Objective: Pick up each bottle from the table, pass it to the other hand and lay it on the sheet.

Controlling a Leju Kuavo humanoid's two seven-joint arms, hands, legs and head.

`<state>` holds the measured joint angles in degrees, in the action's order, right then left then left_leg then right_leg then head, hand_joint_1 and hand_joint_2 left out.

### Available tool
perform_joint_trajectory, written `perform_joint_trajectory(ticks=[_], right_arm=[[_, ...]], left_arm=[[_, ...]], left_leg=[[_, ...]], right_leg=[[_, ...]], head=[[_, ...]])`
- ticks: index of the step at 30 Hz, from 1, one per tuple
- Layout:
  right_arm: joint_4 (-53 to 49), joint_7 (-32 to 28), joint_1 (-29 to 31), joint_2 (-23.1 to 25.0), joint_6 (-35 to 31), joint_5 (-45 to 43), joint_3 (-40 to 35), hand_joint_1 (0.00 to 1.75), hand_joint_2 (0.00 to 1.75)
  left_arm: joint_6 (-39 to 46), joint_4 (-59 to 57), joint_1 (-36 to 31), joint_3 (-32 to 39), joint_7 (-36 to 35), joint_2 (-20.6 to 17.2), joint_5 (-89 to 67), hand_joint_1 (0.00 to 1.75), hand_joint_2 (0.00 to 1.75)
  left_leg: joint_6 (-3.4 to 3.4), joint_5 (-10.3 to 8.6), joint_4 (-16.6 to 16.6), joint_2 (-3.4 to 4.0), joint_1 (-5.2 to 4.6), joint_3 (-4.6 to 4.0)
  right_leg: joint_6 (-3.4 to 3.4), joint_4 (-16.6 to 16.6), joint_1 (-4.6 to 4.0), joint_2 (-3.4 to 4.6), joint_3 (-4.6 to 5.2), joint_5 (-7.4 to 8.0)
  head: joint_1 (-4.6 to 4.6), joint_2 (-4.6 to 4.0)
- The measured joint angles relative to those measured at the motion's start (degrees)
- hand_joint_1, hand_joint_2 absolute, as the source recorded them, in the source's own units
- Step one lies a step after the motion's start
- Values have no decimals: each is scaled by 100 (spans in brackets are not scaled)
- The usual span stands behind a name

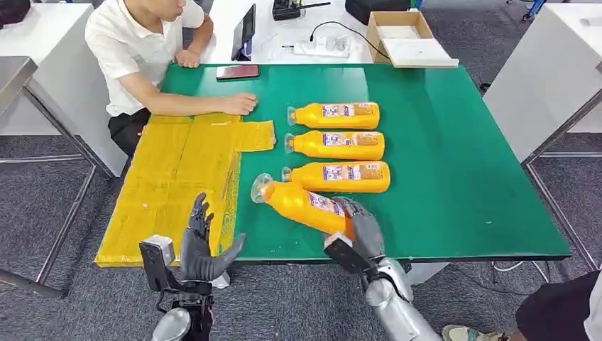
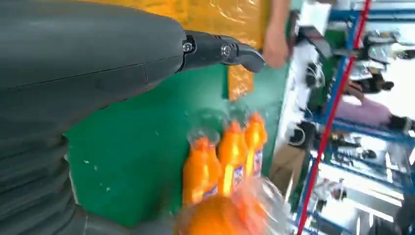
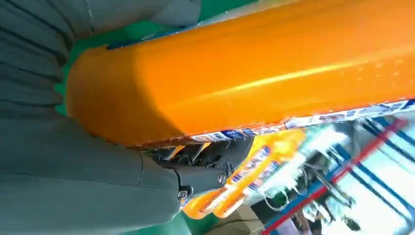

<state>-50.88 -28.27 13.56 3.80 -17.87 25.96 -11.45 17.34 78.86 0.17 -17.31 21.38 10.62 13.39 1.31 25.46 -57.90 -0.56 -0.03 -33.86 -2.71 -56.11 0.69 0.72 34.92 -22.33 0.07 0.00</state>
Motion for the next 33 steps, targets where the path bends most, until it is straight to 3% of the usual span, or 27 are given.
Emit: perform_joint_trajectory(ticks=[5, 12, 17, 25, 29, 33], right_arm=[[-1253, -226, -472, 164, -560, -727, -122, 175, 175], [-1936, -433, -693, 287, -877, -1004, -254, 175, 175], [-1967, -501, -691, 341, -873, -1134, -323, 175, 175], [-1922, -486, -643, 383, -597, -1082, -481, 175, 175], [-1407, -357, -389, 477, -213, -852, -785, 175, 175], [-732, -388, -153, 656, -257, -445, -1187, 175, 175]], left_arm=[[410, -68, -33, 4, 81, 37, 301, 0, 175], [-17, -83, -47, -166, 42, 22, 358, 0, 175], [-1006, 41, -9, -533, 63, -72, 338, 0, 175], [-1339, 159, 22, -787, 144, -177, 169, 0, 175], [-1430, 148, -30, -842, 101, -179, 117, 0, 175], [-1481, 98, -94, -859, 50, -173, 159, 0, 175]], left_leg=[[1, 1, 0, 2, -4, -12], [3, 3, 0, 0, -13, -20], [3, 3, 0, 1, -12, -21], [3, 3, 1, 2, -9, -24], [3, 2, 1, 2, -9, -22], [2, 1, 1, 1, -9, -23]], right_leg=[[0, 0, 5, 1, 11, 0], [-3, 3, 12, 0, 17, -2], [-3, 2, 12, 0, 18, -2], [-3, 0, 10, 0, 20, -2], [-3, 1, 10, 1, 22, -2], [-3, 0, 10, -1, 22, -2]], head=[[2, 0], [4, -2], [4, 0], [4, -2], [4, 0], [4, 0]])
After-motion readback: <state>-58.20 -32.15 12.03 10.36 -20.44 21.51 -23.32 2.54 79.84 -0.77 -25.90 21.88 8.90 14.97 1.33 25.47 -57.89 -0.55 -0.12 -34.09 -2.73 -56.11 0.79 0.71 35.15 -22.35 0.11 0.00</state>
